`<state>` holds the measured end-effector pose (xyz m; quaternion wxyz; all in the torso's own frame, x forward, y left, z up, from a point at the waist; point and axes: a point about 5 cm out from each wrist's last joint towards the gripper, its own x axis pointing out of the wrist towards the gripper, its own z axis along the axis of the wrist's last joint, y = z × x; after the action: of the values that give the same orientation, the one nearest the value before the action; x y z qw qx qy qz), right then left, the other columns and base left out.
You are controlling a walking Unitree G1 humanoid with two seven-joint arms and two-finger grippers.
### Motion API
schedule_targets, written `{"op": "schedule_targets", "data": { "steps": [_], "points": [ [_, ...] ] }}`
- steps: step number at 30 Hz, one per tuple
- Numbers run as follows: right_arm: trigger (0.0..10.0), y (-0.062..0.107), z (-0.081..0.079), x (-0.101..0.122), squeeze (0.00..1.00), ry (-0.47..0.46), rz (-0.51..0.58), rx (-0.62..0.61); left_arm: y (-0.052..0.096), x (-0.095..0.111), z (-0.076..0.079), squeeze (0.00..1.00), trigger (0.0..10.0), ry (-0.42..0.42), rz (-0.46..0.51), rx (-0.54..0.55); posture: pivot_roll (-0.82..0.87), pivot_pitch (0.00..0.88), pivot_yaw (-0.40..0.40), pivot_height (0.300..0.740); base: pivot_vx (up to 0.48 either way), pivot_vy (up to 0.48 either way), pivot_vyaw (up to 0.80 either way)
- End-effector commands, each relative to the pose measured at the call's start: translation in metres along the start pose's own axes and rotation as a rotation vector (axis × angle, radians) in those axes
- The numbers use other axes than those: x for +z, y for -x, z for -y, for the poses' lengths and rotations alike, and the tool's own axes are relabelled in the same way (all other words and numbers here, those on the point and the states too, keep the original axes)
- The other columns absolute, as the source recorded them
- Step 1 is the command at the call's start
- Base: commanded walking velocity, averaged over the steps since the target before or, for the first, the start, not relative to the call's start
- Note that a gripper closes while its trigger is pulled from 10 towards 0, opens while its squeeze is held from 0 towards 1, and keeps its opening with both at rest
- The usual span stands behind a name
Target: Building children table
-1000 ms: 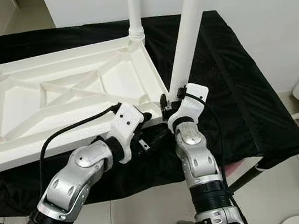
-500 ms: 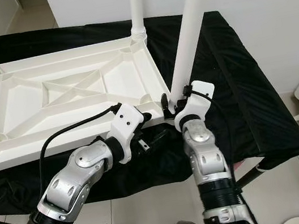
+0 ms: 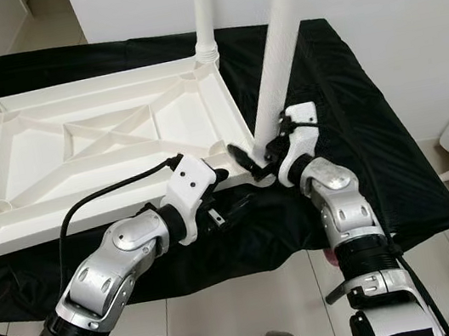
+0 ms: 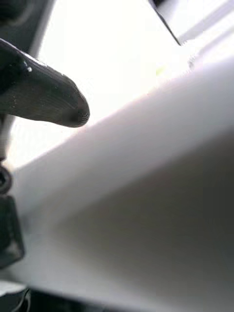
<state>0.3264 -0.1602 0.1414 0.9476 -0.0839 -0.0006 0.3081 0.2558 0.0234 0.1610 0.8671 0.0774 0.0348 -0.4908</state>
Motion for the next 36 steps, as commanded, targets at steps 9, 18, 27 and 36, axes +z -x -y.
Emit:
{"op": "schedule_targets", "data": {
  "steps": [9,18,27,36],
  "points": [
    [10.0,-0.006,0.017,-0.002,0.0,0.043,-0.013,0.095,0.001,0.001,-0.003,0.0,10.0,-0.007,-0.005,-0.025,-0.15,0.023,0.0,0.74,0.0,0.0,0.0],
    [0.0,-0.004,0.026,-0.011,0.0,0.021,-0.033,0.092,0.002,0.002,-0.005,0.0,10.0,-0.012,-0.005,-0.02,-0.15,0.018,0.002,0.74,0.0,0.0,0.0],
    [10.0,0.0,0.025,-0.022,0.0,-0.01,-0.038,0.058,0.003,0.001,-0.004,0.0,10.0,-0.013,-0.01,-0.026,-0.15,0.017,0.009,0.74,0.0,0.0,0.0],
    [10.0,0.001,0.031,-0.02,0.0,0.0,-0.054,-0.108,0.002,0.0,-0.003,0.0,10.0,-0.01,-0.011,-0.03,-0.16,0.017,0.002,0.74,0.0,0.0,0.0]
  ]
}}
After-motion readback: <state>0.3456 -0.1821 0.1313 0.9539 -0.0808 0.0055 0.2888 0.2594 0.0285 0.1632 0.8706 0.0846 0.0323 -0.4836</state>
